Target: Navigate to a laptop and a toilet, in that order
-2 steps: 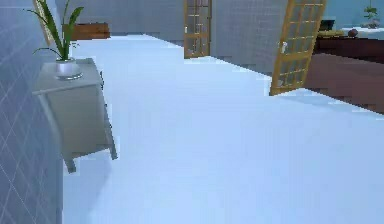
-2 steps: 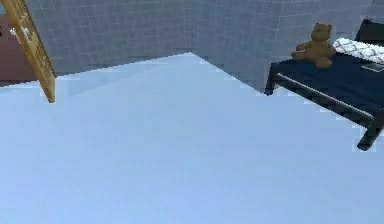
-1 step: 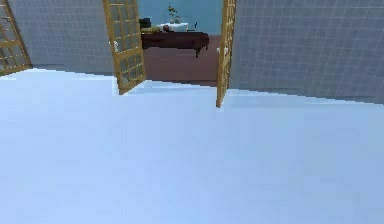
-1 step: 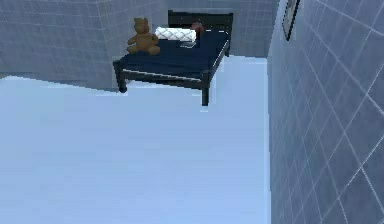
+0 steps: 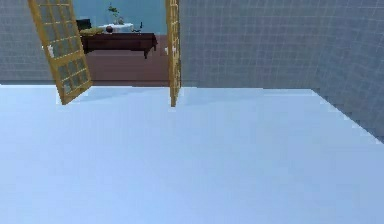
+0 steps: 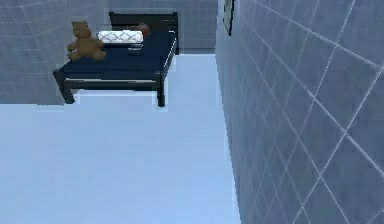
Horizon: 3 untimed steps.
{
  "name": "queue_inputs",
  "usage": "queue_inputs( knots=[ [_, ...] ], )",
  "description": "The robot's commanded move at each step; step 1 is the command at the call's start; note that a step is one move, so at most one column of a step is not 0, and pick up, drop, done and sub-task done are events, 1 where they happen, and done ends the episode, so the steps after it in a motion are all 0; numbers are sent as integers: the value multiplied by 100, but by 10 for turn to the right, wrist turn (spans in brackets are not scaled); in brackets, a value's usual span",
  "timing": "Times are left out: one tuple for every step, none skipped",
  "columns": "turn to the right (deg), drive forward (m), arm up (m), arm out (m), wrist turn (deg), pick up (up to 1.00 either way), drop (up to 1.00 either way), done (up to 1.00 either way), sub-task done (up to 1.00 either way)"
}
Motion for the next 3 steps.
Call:
queue_inputs(
  knots=[
    [0,20,0,0,0,0,0,0,0],
    [-210,0,0,0,0,0,0,0,0],
    [0,100,0,0,0,0,0,0,0]
  ],
)
